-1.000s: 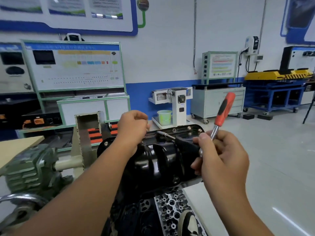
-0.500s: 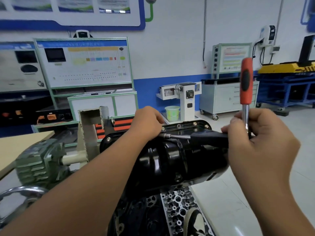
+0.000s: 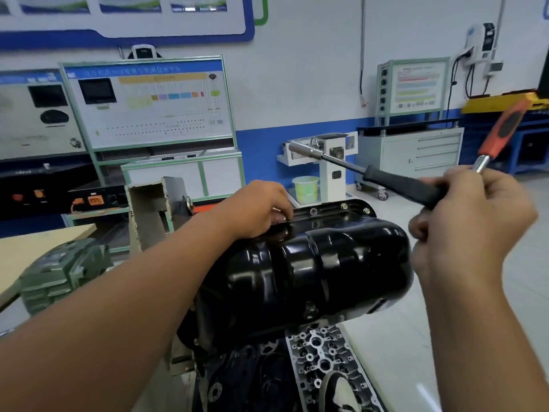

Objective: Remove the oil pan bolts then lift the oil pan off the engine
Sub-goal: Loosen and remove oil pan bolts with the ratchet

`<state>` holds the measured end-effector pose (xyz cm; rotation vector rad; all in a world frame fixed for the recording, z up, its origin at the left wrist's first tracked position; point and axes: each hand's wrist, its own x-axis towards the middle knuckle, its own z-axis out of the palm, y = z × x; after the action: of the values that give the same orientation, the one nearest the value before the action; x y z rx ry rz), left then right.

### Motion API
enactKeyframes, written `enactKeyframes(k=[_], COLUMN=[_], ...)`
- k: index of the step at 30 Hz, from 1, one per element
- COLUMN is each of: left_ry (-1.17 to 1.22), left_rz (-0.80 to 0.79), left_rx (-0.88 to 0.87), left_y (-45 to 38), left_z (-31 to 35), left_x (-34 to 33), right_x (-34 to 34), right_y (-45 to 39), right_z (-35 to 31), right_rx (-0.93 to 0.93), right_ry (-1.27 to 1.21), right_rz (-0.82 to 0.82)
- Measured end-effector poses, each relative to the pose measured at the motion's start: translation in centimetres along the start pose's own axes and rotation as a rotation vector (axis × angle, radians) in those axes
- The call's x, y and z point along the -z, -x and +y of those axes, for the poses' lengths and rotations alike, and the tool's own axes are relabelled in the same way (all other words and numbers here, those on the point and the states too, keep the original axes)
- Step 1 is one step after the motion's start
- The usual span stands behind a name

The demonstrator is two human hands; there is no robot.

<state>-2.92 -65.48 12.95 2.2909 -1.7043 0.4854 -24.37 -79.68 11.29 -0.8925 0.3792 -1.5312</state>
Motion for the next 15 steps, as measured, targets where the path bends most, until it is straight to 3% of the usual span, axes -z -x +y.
enactKeyframes(k=[10, 15], left_ry=[0.049, 0.040], left_rz=[-0.043, -0.023], left_rx=[0.028, 0.097], left_y=[0.3, -0.2], left_z=[-0.3, -0.7], left_x=[0.0, -0.5], right_x=[-4.7, -5.5], right_y=[1.6, 1.9], right_z=[1.2, 1.7], right_rx=[-0.276, -0.273], right_ry=[-0.187, -0.230], right_rz=[0.019, 0.037])
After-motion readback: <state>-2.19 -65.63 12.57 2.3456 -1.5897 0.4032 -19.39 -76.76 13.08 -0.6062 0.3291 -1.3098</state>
